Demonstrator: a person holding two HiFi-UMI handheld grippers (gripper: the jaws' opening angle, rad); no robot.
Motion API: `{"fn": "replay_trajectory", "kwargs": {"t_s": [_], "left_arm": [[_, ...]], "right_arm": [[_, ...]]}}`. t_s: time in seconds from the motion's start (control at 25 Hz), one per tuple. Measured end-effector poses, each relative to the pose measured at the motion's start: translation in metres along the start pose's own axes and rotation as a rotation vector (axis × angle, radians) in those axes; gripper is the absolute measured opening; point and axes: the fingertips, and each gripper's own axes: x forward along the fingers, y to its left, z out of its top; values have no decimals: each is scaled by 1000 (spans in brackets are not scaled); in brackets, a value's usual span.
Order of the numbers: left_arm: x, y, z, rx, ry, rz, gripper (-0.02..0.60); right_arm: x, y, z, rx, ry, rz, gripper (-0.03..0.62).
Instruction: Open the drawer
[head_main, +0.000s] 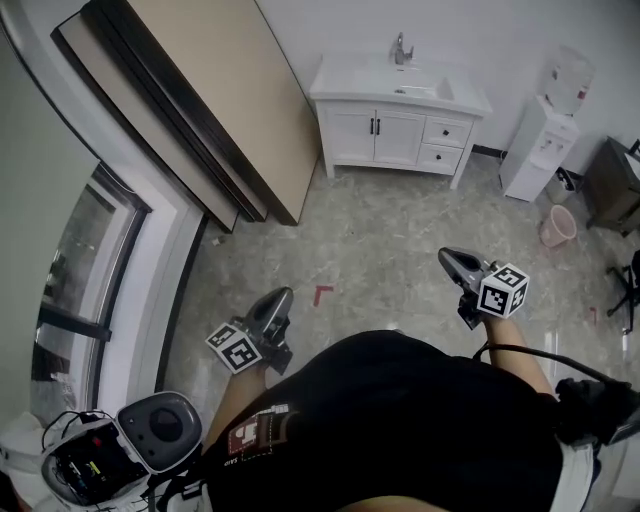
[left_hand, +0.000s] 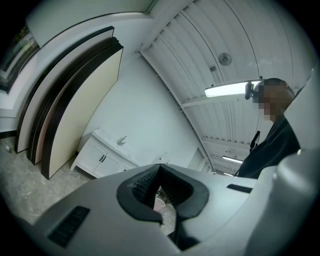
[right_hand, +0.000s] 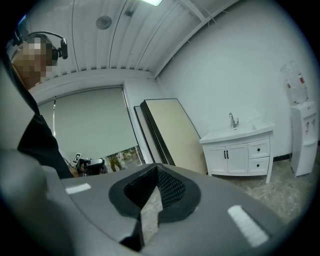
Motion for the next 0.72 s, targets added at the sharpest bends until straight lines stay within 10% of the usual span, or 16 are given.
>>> {"fn": "replay_trajectory", "kwargs": {"t_s": [0.72], "left_arm": [[201, 53, 67, 101, -123, 137, -12]], "right_arm": [[100, -202, 124, -95, 6, 198, -5]]}}
